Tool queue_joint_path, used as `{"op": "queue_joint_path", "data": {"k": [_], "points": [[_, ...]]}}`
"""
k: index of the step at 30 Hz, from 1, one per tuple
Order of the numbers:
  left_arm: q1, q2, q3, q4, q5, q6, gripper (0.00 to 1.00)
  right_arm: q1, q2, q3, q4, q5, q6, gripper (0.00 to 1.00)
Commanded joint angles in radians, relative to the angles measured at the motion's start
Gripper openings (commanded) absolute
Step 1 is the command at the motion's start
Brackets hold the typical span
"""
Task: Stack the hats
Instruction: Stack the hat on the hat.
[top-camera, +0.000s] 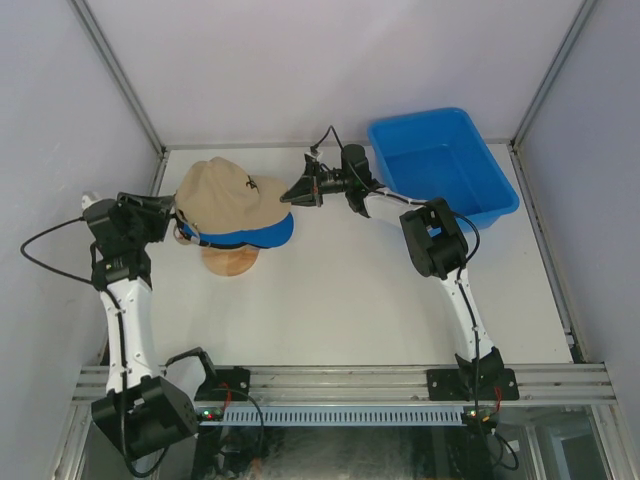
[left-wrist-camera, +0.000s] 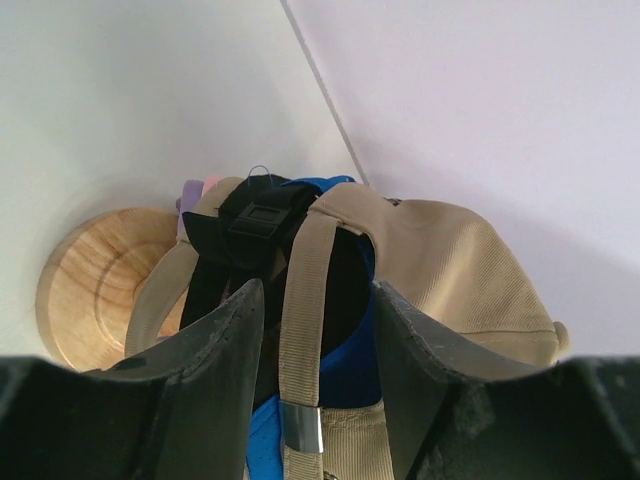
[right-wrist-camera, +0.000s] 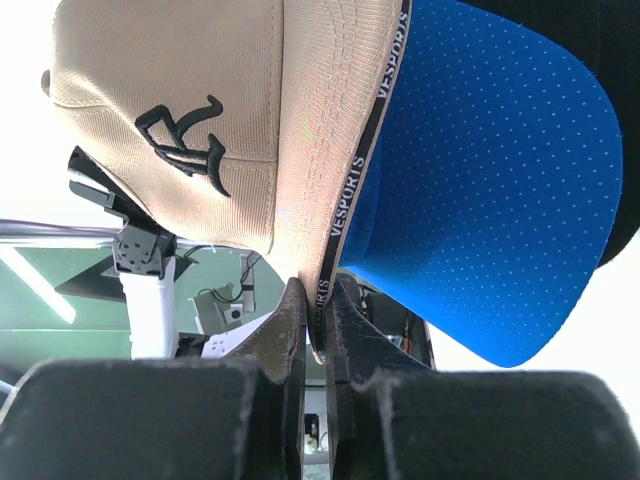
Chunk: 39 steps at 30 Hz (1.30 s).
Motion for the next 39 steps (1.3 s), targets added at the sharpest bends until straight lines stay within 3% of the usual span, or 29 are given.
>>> {"op": "queue_joint_path", "data": {"k": [1,13,30,39], "points": [[-0.026,0.024,0.088,-0.031,0.009,0.077,0.52,0.007,0.025,0.027,-0.027,0.005,-0.048,0.0],[-0.049,0.093,0.141,-0.154,-0.041,0.147,0.47,0.002,0.027,0.031,-0.033,0.001,-0.052,0.0],[-0.056,0.112,0.182,-0.302,-0.127,0.213,0.04,0.0,0.012,-0.033,-0.068,0.013,-0.097,0.0],[-0.056,0.135,0.205,-0.359,-0.126,0.242,0.0,0.018,0.01,-0.072,-0.131,0.028,-0.158,0.0]]}}
